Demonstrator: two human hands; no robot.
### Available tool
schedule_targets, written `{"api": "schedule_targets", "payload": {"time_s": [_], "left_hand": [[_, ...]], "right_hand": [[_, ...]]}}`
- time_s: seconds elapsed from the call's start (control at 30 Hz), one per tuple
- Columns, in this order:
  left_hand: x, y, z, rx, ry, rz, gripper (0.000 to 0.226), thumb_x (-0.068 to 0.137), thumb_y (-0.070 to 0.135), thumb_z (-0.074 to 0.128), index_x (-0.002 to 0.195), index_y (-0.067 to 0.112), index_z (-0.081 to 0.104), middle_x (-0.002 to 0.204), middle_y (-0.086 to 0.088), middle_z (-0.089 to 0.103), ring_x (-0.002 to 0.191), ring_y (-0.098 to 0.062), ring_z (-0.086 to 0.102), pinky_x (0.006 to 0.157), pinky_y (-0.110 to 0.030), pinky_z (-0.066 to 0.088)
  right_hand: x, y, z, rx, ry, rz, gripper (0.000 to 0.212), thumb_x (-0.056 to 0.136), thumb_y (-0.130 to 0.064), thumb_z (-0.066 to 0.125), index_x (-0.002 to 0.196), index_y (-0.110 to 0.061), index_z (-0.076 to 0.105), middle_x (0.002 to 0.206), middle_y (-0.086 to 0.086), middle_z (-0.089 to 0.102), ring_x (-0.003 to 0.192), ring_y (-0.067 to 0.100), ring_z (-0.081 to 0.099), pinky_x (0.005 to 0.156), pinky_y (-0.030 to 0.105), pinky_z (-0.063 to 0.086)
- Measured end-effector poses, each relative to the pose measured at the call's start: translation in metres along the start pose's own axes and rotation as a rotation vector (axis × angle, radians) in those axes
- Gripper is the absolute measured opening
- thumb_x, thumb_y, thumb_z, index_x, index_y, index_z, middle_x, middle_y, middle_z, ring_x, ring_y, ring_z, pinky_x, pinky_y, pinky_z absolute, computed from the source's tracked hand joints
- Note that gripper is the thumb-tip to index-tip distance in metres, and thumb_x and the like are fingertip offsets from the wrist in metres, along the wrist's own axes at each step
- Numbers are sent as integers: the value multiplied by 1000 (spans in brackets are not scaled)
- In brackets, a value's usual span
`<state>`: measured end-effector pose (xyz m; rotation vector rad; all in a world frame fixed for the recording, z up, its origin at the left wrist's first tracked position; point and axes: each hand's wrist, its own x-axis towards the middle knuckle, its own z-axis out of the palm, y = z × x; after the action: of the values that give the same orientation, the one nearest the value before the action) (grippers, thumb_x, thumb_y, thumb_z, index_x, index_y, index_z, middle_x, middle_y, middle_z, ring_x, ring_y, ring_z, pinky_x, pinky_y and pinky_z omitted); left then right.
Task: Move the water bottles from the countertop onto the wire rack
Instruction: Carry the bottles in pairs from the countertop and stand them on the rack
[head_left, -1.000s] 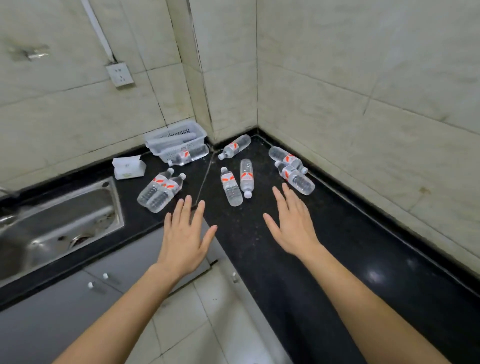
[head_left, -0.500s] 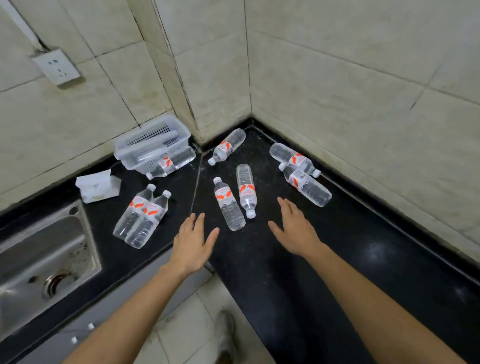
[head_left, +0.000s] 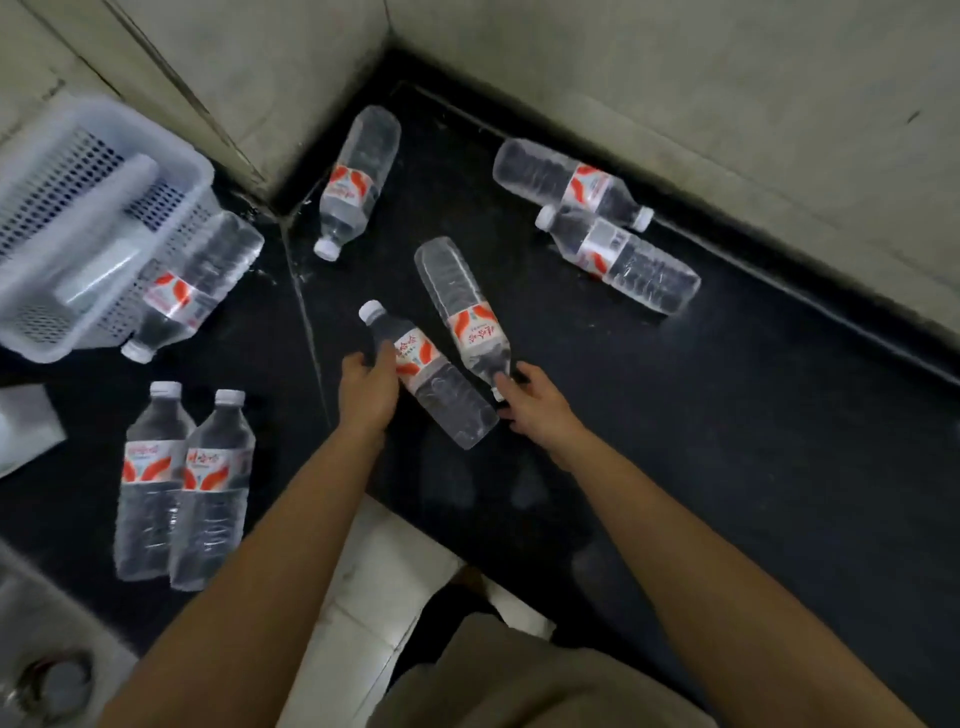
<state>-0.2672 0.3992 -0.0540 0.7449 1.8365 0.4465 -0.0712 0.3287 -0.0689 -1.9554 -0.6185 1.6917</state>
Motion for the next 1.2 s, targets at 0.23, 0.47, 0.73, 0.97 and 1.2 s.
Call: {"api": "schedule_targets", "payload": {"time_s": [0.23,0.47,0.73,0.97,1.2], "left_hand": [[34,18,10,21,-115,-76,108,59,82,67,143,18,41,143,-8,50,115,-27,63,66,-45,64],[42,19,20,49,-69,-87,128,48,82,69,153,21,27,154,-13,34,126,-36,56,81,-56,61],[-17,36,39,-177,-20,-9,57,84,33,81,131,12,56,119,-10,69,102,-24,71,92,-50,59],[-72,60,52,-141,-130,380,56,74,9,88,120,14,57,112,-4,71,97,-14,72,78,-27,59],[-85,46,42,220,-284,664,69,74,20,89,136,22,58,126,0,68,116,-17,66,103,-42,54]], "right_hand": [[12,2,4,204,-23,109,60,97,-31,69,149,-17,44,128,6,68,106,12,69,70,17,44],[6,-1,-6,282,-82,146,53,95,-28,71,142,-18,50,128,7,69,113,15,67,74,21,45],[-35,-21,-105,195,242,-252,27,89,-8,77,109,-22,66,105,2,71,94,10,67,87,30,56],[-85,-52,-151,-221,355,-648,48,84,-9,81,126,-26,66,114,-7,58,109,13,62,99,19,47],[-84,-44,-135,-275,397,-543,44,99,-41,61,138,-24,50,134,7,51,119,15,51,102,28,40]]}}
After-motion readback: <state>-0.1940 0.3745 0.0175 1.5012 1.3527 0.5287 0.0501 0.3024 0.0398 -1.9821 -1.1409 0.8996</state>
